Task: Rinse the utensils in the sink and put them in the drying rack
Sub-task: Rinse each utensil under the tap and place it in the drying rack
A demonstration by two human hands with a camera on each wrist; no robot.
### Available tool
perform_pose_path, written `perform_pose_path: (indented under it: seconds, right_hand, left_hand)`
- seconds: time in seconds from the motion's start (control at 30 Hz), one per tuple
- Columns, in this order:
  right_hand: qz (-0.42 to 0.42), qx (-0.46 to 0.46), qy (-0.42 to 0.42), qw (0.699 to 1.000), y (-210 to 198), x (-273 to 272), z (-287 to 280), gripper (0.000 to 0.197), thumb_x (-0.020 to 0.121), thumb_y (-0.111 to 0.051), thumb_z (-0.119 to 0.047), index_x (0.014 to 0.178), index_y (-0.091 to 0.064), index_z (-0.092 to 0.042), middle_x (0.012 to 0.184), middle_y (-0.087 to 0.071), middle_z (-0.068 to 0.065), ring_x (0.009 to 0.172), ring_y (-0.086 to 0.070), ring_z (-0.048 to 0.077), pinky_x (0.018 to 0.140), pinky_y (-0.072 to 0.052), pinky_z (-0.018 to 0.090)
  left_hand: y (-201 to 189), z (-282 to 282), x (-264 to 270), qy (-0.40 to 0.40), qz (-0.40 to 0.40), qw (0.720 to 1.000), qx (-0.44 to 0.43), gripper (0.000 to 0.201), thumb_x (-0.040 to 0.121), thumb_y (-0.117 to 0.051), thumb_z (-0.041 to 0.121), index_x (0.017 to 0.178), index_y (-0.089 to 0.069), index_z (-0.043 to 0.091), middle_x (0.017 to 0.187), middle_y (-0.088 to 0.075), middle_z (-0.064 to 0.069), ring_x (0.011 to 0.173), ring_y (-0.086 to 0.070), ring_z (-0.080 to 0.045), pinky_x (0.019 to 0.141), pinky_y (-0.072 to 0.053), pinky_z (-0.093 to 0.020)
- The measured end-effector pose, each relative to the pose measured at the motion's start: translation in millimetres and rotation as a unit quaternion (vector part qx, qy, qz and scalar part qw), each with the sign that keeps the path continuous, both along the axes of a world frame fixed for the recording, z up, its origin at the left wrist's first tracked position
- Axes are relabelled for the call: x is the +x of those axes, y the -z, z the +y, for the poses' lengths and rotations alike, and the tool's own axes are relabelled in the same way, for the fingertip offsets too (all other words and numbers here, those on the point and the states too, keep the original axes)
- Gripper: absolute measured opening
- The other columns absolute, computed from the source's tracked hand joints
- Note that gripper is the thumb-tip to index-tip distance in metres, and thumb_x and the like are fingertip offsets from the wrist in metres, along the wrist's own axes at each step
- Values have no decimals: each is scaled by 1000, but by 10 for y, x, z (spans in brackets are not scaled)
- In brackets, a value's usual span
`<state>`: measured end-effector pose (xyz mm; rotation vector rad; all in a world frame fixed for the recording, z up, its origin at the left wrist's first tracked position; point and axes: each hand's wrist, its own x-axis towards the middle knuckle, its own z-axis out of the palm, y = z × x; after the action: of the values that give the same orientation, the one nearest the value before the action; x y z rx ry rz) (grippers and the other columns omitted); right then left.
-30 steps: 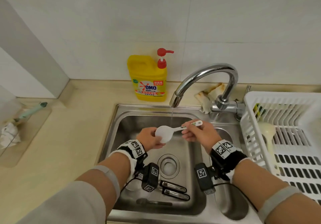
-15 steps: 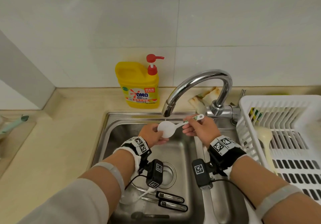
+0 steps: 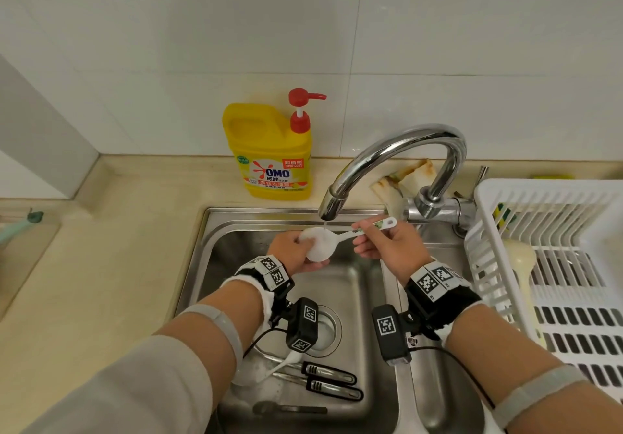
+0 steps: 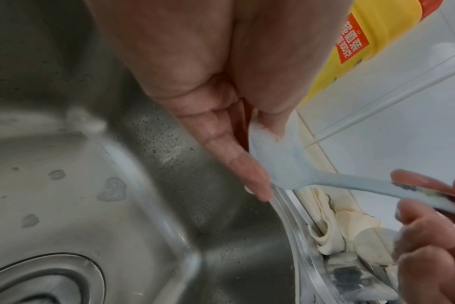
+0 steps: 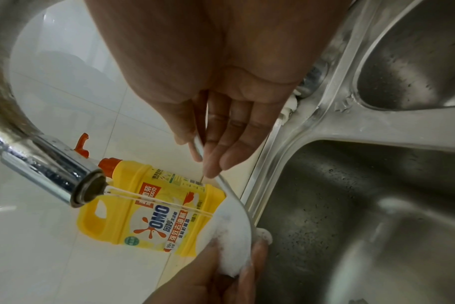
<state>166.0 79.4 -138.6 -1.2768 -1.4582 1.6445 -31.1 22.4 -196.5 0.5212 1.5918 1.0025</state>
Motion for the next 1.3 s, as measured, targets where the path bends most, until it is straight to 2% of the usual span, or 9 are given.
perform_pose_path:
  seconds: [0.1,0.23,0.33,0.5,0.7,0.87,1.03,1.2,1.3]
  right_hand:
    - [7,8,-5,1000,14,20,11,21,99,-58,-14,103,-73,0,84,-73,23,69,-71,21,66,-60,27]
    - [20,16,-7,1000,12,17,6,20,99,-58,-12,104,-73,1,86,-73,23,70,-72,20,67,-60,26]
    - [29,11,-14,999,25,28,8,20,99,-58,-11,105,-73,0,86,-73,23,72,-72,22,68,-61,27]
    - [37,-2,1,999,33,72,20,18,99,-58,-13,101,-73,-5,84,-73,21,71,-71,22,69,-61,30]
    - [40,-7,14,999,41,57,35,19,99,-57,-12,103,-72,0,83,-72,20,67,-69,18,69,-61,29]
    - [53,-15,6,998,7,32,26,18,99,-57,-13,97,-73,-5,81,-71,20,64,-68,19,66,-60,29]
    - [38,-16,12,999,31,38,15,20,100,-56,-14,97,-73,-6,79,-71,19,64,-68,20,67,-58,31]
    - [25,-22,23,999,77,13,6,23,101,-55,-15,97,-73,-2,78,-70,18,62,-66,20,64,-58,29]
    - [29,-25,13,999,70,11,16,23,101,-56,-15,97,-73,-1,76,-70,17,62,-66,20,63,-58,28]
  left_hand:
    - [27,14,-21,20,19,1000,-6,19,98,-53,5,116,-57,0,110,-66,-29,79,-74,-32,66,-64,-35]
    - [44,53,-47,111,185,976,13,49,67,-63,28,111,-72,8,105,-73,-17,96,-69,-31,87,-59,-48]
    - [35,63,-26,115,186,976,9,51,57,-77,40,102,-76,16,95,-77,-10,92,-73,-29,85,-60,-49]
    - [66,85,-16,52,119,991,20,33,83,-78,24,107,-72,3,91,-72,-10,81,-73,-23,66,-60,-29]
    - [15,87,27,109,110,986,66,45,57,-75,37,99,-75,23,96,-77,-10,93,-74,-30,87,-60,-46]
    - [49,71,-11,48,50,997,26,69,53,-84,44,111,-71,9,108,-72,-18,92,-74,-33,75,-63,-42]
    - [23,30,-27,87,103,990,47,31,85,-72,19,113,-71,4,111,-71,-17,105,-69,-34,80,-61,-51]
    - [5,71,-42,166,224,959,59,40,79,-69,14,119,-69,13,111,-71,-8,103,-65,-26,93,-55,-44]
    - [40,66,-43,122,227,965,53,35,80,-77,20,114,-72,16,104,-71,-5,97,-67,-24,81,-61,-42]
